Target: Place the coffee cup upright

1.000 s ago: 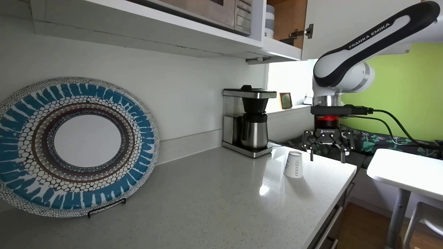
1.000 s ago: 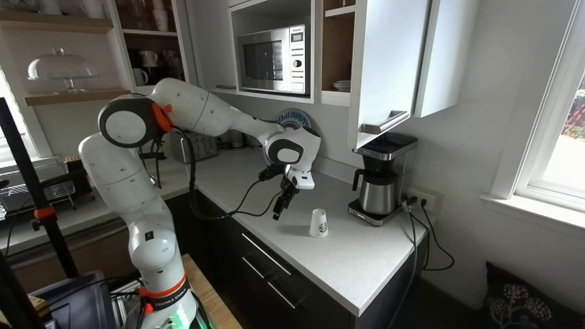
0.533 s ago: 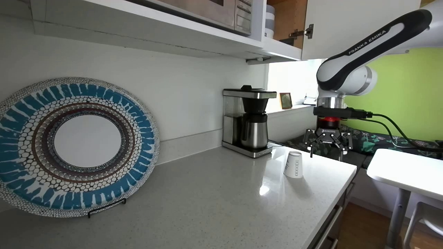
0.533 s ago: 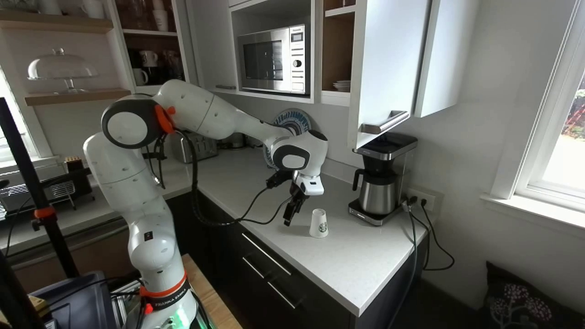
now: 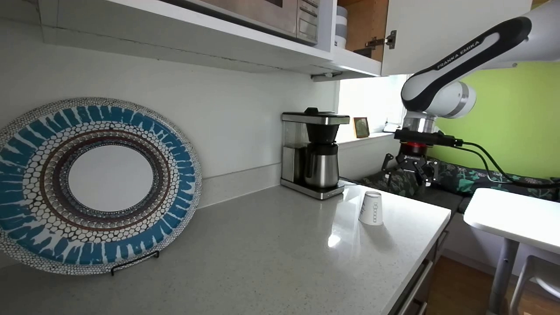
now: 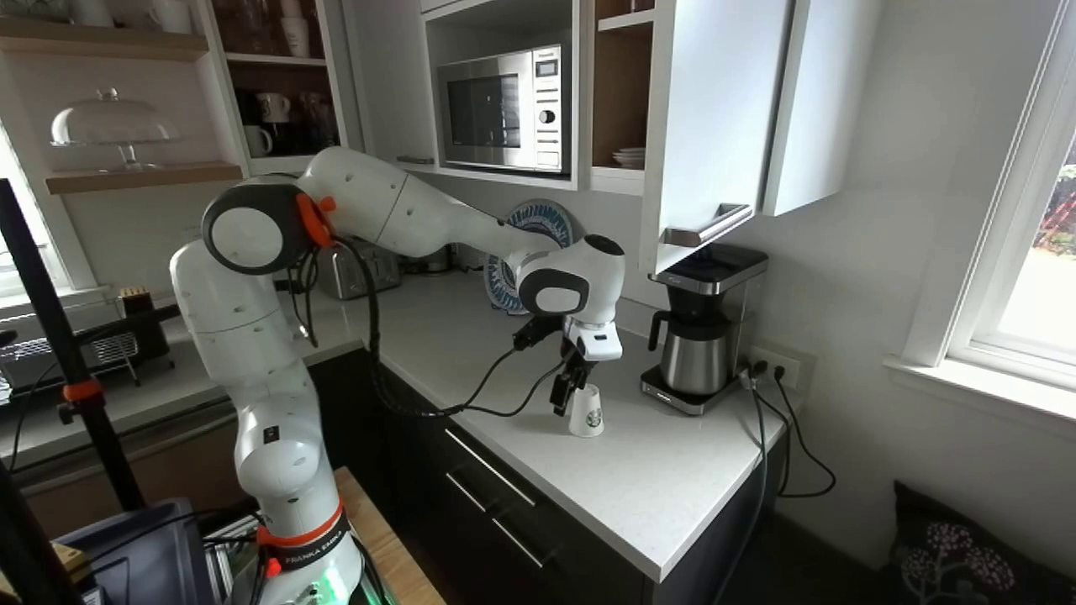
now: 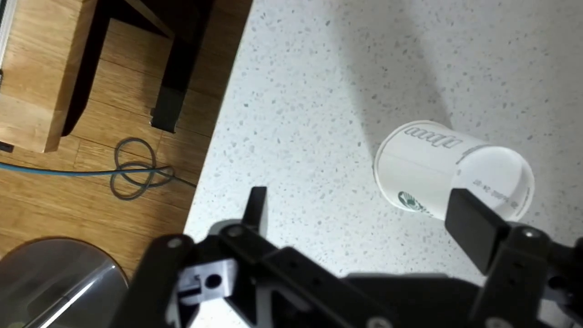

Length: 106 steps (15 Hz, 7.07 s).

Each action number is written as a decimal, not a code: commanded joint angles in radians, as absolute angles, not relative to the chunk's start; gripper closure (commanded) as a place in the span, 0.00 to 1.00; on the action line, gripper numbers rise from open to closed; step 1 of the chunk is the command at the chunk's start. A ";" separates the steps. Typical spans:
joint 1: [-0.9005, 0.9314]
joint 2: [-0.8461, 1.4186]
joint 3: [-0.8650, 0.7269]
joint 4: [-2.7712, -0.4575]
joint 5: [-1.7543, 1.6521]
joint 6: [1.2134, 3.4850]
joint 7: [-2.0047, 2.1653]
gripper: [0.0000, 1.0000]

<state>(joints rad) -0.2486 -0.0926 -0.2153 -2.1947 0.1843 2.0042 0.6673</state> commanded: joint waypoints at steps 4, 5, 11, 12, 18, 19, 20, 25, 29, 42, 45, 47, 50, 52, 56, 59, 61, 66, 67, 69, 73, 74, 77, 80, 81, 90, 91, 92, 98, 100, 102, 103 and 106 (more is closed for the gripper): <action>-0.250 0.052 -0.237 -2.040 0.288 1.933 0.636 0.00; -0.250 0.072 -0.236 -2.017 0.302 1.919 0.634 0.00; -0.247 0.191 -0.232 -1.887 0.343 1.853 0.658 0.00; -0.248 0.210 -0.231 -1.868 0.353 1.841 0.655 0.00; -0.247 0.305 -0.219 -1.778 0.418 1.811 0.670 0.00; -0.249 0.317 -0.216 -1.766 0.436 1.805 0.667 0.00; -0.248 0.329 -0.214 -1.757 0.444 1.809 0.672 0.00; -0.254 0.376 -0.208 -1.711 0.481 1.779 0.676 0.00; -0.257 0.401 -0.211 -1.680 0.482 1.730 0.682 0.25; -0.270 0.421 -0.209 -1.626 0.500 1.610 0.671 0.00; -0.271 0.428 -0.209 -1.617 0.515 1.595 0.673 0.13; -0.270 0.432 -0.210 -1.616 0.521 1.593 0.674 0.33; -0.268 0.437 -0.210 -1.616 0.521 1.597 0.676 0.53; -0.265 0.429 -0.213 -1.617 0.513 1.597 0.682 0.67; -0.239 0.380 -0.223 -1.646 0.460 1.617 0.717 0.68; -0.209 0.322 -0.226 -1.681 0.406 1.653 0.760 0.68; -0.181 0.280 -0.227 -1.705 0.348 1.680 0.811 0.68; -0.093 0.190 -0.213 -1.798 0.110 1.863 1.010 0.68; -0.077 0.182 -0.208 -1.823 0.060 1.909 1.055 0.68; -0.049 0.164 -0.200 -1.872 -0.045 1.990 1.150 0.68; -0.008 0.152 -0.184 -1.951 -0.247 2.086 1.336 0.68; 0.000 0.149 -0.180 -1.968 -0.296 2.098 1.383 0.68; 0.008 0.150 -0.166 -2.009 -0.385 2.118 1.465 0.68; 0.012 0.143 -0.154 -2.035 -0.446 2.124 1.522 0.68; 0.011 0.139 -0.149 -2.041 -0.458 2.124 1.536 0.68; 0.000 0.116 -0.135 -2.073 -0.459 2.122 1.551 0.00; -0.003 0.114 -0.135 -2.074 -0.454 2.124 1.548 0.00; -0.005 0.112 -0.134 -2.075 -0.447 2.125 1.540 0.00; -0.061 0.073 -0.151 -2.099 -0.352 2.168 1.432 0.00; -0.089 0.052 -0.163 -2.119 -0.300 2.182 1.385 0.00; -0.122 0.024 -0.176 -2.145 -0.223 2.201 1.295 0.00; -0.139 0.010 -0.181 -2.159 -0.157 2.208 1.225 0.00; -0.177 -0.025 -0.200 -2.202 0.014 2.233 1.017 0.00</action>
